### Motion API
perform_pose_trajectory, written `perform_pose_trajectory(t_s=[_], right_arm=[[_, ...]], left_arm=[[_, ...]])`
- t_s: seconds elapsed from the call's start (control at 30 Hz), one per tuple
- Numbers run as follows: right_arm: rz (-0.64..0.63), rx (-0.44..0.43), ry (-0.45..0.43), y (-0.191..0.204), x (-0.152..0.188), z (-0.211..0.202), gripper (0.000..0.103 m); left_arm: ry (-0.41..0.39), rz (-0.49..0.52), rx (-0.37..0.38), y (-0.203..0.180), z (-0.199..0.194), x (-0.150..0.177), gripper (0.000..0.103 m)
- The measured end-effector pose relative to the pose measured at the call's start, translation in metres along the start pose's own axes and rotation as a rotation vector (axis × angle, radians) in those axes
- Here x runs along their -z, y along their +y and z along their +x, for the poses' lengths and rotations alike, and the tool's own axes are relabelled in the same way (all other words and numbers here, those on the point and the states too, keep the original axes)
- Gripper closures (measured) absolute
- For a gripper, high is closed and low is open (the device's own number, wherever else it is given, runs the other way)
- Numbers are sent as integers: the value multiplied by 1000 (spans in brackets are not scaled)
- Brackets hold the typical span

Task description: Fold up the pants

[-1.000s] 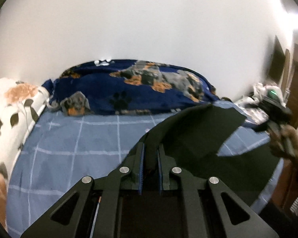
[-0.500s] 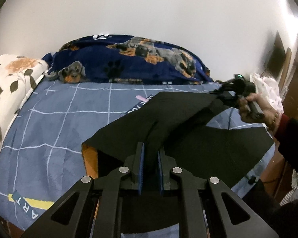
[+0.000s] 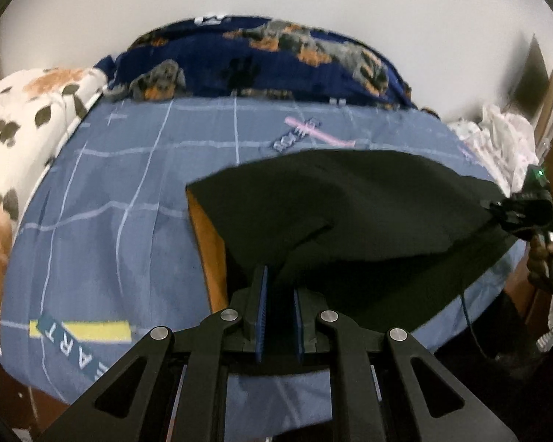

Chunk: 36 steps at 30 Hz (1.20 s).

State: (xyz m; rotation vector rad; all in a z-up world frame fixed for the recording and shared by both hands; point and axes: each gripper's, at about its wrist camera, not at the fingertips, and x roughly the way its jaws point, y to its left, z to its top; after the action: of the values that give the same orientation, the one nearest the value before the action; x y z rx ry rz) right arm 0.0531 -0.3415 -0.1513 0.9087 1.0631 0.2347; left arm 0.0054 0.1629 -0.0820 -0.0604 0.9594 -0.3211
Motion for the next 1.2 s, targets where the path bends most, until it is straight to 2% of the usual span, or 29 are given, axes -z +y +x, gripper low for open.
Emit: perform_pose_trajectory(t_s=[0.17,0.4,0.5,0.57,0.7,0.77,0.87,0.9,0.93,1.07,1.2], right_arm=[[90,7,40,-33,37,4,98],[115,11,46,-46,53,3,99],[108,13,44,-45,53,5,100],[112,8,43,-45,54,5,100],[113,2,44,-46,54,5,100],[119,-1,44,-48,54,6,99],[124,-2,43,-49,55,5,99],[125,-3,43,-49,55,5,99],[128,-5,43,-49,55,5,99],[132,-8,40,-48,55,6,100],[135,-12,41,-48,54,6,100]], left_arm=[[41,2,-24,3,4,22,89],[66,42,-56,-2,12,39,89],[76,65,-96,-2,15,43,83],[83,45,-108,2,12,44,78],[28,-15,-145,14,-12,40,61],[-15,-38,-172,15,-30,32,60],[-74,-18,-218,7,-50,21,59],[-101,-5,-256,2,-57,15,52],[-120,-3,-260,0,-62,11,50],[-167,29,-198,-24,-68,-11,48],[-113,85,-113,-56,-30,-20,47]])
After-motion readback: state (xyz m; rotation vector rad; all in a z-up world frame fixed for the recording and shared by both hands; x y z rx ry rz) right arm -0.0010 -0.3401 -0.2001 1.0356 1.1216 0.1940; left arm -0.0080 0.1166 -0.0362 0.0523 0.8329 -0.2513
